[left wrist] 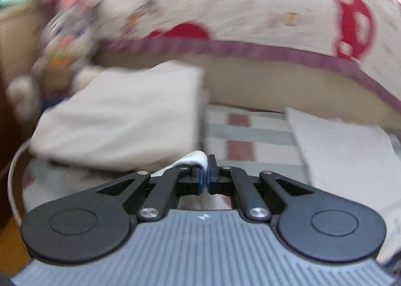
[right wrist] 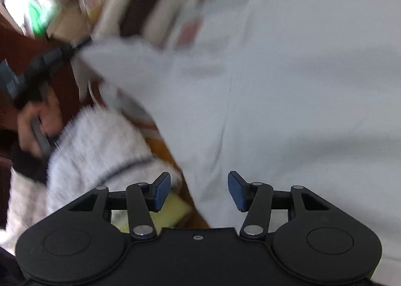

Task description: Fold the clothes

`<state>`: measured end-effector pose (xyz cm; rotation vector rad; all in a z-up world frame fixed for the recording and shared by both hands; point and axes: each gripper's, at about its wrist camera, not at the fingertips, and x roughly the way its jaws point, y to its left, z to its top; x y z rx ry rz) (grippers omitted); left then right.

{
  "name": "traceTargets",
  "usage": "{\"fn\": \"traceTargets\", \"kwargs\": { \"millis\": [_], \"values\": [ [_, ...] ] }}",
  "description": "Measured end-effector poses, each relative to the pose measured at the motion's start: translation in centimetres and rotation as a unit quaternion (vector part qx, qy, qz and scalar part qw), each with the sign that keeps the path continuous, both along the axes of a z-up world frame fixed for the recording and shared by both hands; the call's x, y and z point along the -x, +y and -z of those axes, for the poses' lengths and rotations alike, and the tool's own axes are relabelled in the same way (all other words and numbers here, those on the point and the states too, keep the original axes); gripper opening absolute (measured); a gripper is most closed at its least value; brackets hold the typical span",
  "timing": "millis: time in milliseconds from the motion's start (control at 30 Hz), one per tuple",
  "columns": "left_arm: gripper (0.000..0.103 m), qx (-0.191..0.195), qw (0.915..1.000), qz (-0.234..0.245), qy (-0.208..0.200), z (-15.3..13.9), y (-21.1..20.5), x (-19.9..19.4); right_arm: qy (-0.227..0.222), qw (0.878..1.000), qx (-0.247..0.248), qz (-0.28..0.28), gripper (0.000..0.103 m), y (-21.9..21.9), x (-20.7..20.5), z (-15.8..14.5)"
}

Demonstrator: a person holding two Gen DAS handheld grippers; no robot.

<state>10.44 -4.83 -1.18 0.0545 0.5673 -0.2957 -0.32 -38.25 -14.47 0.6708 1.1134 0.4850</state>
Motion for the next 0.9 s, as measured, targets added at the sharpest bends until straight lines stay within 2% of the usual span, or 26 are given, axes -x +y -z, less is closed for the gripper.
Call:
{"fn": "traceTargets", "kwargs": {
  "millis": [100,233,367,467,567,667,733,767,833,900],
  "values": [
    [0.003,-0.004,0.9985,0.054,-0.001,-1.0,-4.1,0.7,-0.004,0.995,-0.028,0.092,0.058,-3.5,0.9,-1.1],
    [0.003,0.025,0.9906,0.135,-0.001,-2.8,-9.8,2.1,-0.061,0.983,0.009,0.173,0.058,-6.4,3.1,-4.3],
    [0.003,0.052,0.9760,0.211,0.009,-3.8,-15.9,3.8,-0.116,0.966,0.039,0.229,0.059,-8.0,5.8,-6.8],
    [0.003,0.058,0.9674,0.246,0.019,-2.5,-20.4,5.4,-0.096,0.958,0.040,0.266,0.059,-9.1,6.3,-5.5],
    [0.003,0.074,0.9626,0.250,0.073,1.1,-23.9,5.7,-0.054,0.953,0.064,0.292,0.059,-9.6,5.9,-3.6],
    [0.003,0.015,0.9667,0.239,0.092,4.4,-26.5,6.4,-0.017,0.939,0.088,0.333,0.059,-10.8,6.4,-2.8],
    [0.003,-0.078,0.9686,0.225,0.070,6.4,-27.9,7.7,0.013,0.926,0.083,0.367,0.059,-12.1,7.3,-2.1],
    [0.003,-0.094,0.9661,0.230,0.070,7.2,-28.2,8.2,0.020,0.922,0.068,0.380,0.059,-12.5,7.6,-1.8],
    [0.003,-0.075,0.9642,0.241,0.082,7.6,-28.1,8.6,0.030,0.915,0.042,0.400,0.059,-13.3,8.2,-1.3],
    [0.003,-0.046,0.9624,0.251,0.092,7.4,-27.9,8.9,0.023,0.917,0.042,0.397,0.059,-13.4,8.2,-1.7]
  ]
}}
